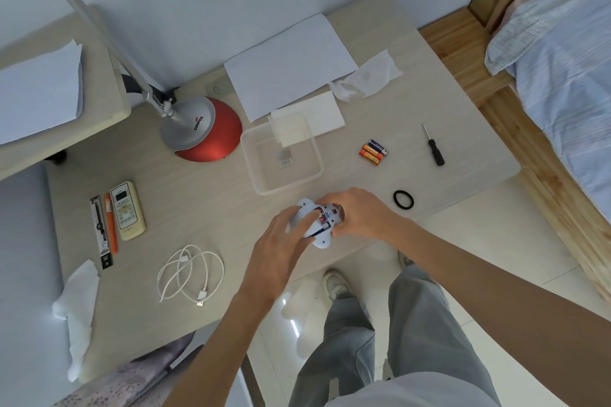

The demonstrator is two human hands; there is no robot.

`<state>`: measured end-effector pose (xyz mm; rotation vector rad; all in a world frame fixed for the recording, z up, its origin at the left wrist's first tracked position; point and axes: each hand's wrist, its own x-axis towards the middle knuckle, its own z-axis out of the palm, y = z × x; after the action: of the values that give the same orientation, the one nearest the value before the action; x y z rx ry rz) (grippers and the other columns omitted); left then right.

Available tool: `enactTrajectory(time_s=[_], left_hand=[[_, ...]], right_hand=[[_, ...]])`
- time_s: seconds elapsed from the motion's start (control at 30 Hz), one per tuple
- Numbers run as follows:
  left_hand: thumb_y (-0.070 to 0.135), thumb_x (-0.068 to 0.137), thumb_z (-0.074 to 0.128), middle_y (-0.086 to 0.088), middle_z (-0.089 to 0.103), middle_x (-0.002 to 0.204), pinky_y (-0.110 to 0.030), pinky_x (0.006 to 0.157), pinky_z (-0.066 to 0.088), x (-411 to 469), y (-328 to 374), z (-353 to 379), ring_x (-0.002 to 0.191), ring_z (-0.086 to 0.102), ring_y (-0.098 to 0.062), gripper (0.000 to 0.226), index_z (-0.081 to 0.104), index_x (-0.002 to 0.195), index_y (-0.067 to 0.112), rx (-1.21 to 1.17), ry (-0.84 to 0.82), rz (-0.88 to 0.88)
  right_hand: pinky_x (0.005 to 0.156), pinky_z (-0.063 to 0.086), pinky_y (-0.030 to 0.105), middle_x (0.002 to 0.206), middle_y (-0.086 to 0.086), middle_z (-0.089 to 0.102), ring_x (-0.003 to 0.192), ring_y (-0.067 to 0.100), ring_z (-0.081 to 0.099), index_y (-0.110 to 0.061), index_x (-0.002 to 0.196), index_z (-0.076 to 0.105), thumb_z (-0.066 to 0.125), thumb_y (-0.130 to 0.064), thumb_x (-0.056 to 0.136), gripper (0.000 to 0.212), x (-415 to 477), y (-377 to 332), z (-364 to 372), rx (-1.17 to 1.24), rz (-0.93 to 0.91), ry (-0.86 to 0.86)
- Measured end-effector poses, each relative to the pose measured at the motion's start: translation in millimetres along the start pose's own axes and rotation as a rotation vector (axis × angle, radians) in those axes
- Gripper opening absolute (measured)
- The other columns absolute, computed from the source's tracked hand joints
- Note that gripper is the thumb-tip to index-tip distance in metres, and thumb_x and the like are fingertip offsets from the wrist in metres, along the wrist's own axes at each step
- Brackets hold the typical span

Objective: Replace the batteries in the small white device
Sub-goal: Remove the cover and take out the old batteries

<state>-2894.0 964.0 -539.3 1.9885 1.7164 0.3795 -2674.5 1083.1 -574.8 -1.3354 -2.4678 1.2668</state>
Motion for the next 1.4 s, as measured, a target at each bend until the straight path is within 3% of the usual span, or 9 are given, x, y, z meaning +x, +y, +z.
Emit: enactTrajectory(time_s=[0.13, 0.27, 0.43, 0.6, 0.8, 0.93, 1.07, 1.27, 1.4], left_hand=[[0.039, 0.104, 0.061, -0.007, 0.053, 0.150, -0.033, 0.093, 0.063, -20, -14, -14, 0.129, 0.062, -0.022, 0.051, 0.050, 0.154, 0.032, 0.019, 0.074, -0.031], [0.030, 0.101, 0.067, -0.004, 0.056, 0.148, -0.037, 0.092, 0.064, -37, -39, -19, 0.131, 0.061, -0.021, 0.054, 0.052, 0.153, 0.034, 0.042, 0.103, -0.148], [0.024, 0.097, 0.077, -0.002, 0.057, 0.143, -0.042, 0.082, 0.066, -43, -64, -7, 0.129, 0.058, -0.023, 0.062, 0.051, 0.153, 0.034, 0.137, 0.008, -0.168], [0.035, 0.100, 0.072, 0.006, 0.053, 0.145, -0.041, 0.088, 0.064, -35, -72, -3, 0.135, 0.050, -0.018, 0.058, 0.049, 0.153, 0.040, 0.142, -0.048, -0.197], [0.043, 0.099, 0.071, 0.000, 0.051, 0.151, -0.037, 0.092, 0.060, -21, -56, -19, 0.139, 0.049, -0.021, 0.063, 0.049, 0.156, 0.029, 0.149, -0.027, -0.104], [0.052, 0.098, 0.070, 0.000, 0.046, 0.153, -0.033, 0.089, 0.060, -4, -35, -28, 0.136, 0.051, -0.018, 0.069, 0.044, 0.159, 0.031, 0.166, -0.080, 0.033], [0.057, 0.095, 0.070, 0.002, 0.042, 0.159, -0.028, 0.092, 0.058, 14, -21, -24, 0.142, 0.045, -0.018, 0.073, 0.041, 0.159, 0.036, 0.226, -0.144, 0.155], [0.055, 0.088, 0.080, 0.004, 0.042, 0.161, -0.032, 0.091, 0.060, 30, -20, -14, 0.143, 0.045, -0.020, 0.077, 0.046, 0.154, 0.036, 0.248, -0.187, 0.174], [0.053, 0.089, 0.079, 0.006, 0.041, 0.161, -0.033, 0.094, 0.062, 35, -24, -12, 0.141, 0.045, -0.018, 0.076, 0.046, 0.155, 0.034, 0.268, -0.207, 0.164]], right_hand=[[0.084, 0.062, 0.034, 0.110, -0.011, 0.079, 0.091, 0.007, 0.072, -0.035, 0.137, 0.065, 0.092, -0.039, 0.074, 0.069, -2, -2, -2, -0.025, 0.010, 0.000], [0.085, 0.061, 0.031, 0.114, -0.011, 0.078, 0.095, 0.007, 0.072, -0.035, 0.139, 0.064, 0.092, -0.043, 0.074, 0.071, -5, -4, -3, -0.039, 0.014, 0.011], [0.085, 0.059, 0.030, 0.115, -0.009, 0.078, 0.096, 0.008, 0.071, -0.035, 0.142, 0.063, 0.091, -0.042, 0.076, 0.072, -8, -8, -7, -0.051, 0.019, 0.017], [0.084, 0.059, 0.028, 0.115, -0.009, 0.078, 0.088, 0.002, 0.065, -0.034, 0.142, 0.063, 0.091, -0.041, 0.078, 0.071, -9, -9, -7, -0.053, 0.012, 0.016], [0.085, 0.060, 0.030, 0.116, -0.008, 0.078, 0.092, 0.005, 0.068, -0.033, 0.143, 0.062, 0.091, -0.040, 0.078, 0.072, -8, -9, -6, -0.068, 0.010, 0.014], [0.085, 0.060, 0.029, 0.118, -0.009, 0.078, 0.094, 0.007, 0.071, -0.035, 0.144, 0.061, 0.090, -0.038, 0.079, 0.071, -6, -8, -5, -0.088, 0.012, 0.006], [0.078, 0.060, 0.028, 0.112, -0.010, 0.079, 0.085, 0.005, 0.069, -0.037, 0.142, 0.064, 0.088, -0.041, 0.080, 0.067, -5, -9, -6, -0.097, 0.012, 0.015], [0.076, 0.060, 0.031, 0.103, -0.012, 0.079, 0.076, 0.003, 0.063, -0.039, 0.136, 0.067, 0.085, -0.042, 0.079, 0.061, -4, -14, -7, -0.102, 0.012, 0.008], [0.079, 0.061, 0.033, 0.108, -0.010, 0.079, 0.085, 0.009, 0.069, -0.036, 0.138, 0.065, 0.086, -0.039, 0.080, 0.062, -3, -14, -7, -0.112, 0.006, -0.001]])
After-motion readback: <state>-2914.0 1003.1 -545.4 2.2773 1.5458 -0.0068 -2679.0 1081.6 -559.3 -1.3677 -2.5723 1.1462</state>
